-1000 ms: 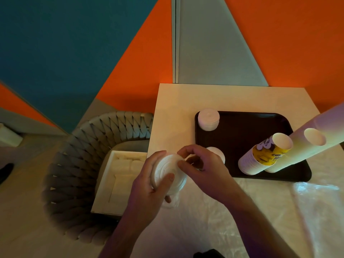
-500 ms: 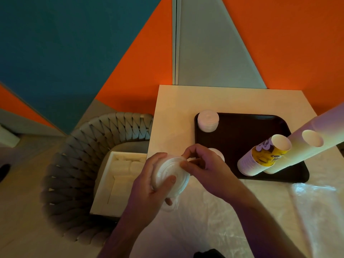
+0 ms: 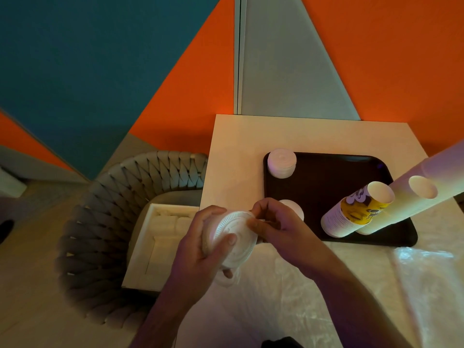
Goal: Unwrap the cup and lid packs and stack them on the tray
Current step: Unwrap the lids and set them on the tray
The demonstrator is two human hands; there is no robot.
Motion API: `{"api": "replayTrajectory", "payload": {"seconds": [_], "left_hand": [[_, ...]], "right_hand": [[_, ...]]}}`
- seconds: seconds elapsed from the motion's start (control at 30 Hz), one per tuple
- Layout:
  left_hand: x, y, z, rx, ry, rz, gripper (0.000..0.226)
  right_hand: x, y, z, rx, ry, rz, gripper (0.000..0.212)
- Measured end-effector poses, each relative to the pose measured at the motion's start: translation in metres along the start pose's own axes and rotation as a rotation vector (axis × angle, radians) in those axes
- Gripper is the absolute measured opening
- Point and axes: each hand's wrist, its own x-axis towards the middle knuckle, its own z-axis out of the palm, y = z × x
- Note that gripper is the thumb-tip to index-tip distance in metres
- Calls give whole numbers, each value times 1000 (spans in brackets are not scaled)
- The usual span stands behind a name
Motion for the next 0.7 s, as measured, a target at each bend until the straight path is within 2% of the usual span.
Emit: {"api": "replayTrajectory", "payload": {"seconds": [0.3,0.43,0.5,0.57,0.63,0.7], "left_hand": [[-2,2,2,-74,35,-41,19],[-2,0,0,-98,98,-71,29],[-2,0,1,-89,102,-82,33],[-3,1,2,-76,109,-100,29],[-3,1,4,-80,124,-121,20],[-3,1,6,-69,142,-129,26]], "right_hand": [[-3,-1,3,125,-12,62,3],[-2,-2,3,248,43,118,5],[-1,-1,3,219,99,121,1],[0,3,5,61,170,78,13],[-3,4,8,-127,217,-10,35],[-8,5,9,-285,160,-83,61]]}}
